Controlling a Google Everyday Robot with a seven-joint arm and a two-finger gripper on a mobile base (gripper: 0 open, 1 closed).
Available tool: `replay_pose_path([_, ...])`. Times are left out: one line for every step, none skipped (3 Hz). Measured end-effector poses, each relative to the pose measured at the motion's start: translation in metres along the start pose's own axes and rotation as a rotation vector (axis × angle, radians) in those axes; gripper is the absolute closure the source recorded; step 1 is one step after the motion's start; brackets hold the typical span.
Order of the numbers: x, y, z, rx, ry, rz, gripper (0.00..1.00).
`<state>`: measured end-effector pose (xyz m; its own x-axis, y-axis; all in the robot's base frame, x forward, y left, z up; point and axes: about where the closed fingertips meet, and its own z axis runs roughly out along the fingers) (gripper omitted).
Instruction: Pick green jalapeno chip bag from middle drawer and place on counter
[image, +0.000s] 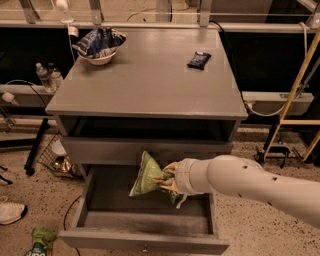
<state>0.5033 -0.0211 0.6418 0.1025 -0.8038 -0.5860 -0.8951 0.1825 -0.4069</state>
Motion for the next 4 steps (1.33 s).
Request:
replay_pose_path([0.0,0.0,0.0,0.0,0.0,0.0,1.0])
replay_pose_path([-0.017,-0.023,-0.023,0.039,0.02,-0.068,1.0])
replay_pose_path([-0.038,-0.053,-0.053,0.095,0.05,-0.144,1.0])
replay_pose_path([-0.059,-0.094,-0.086,0.148,0.07,-0.214,1.0])
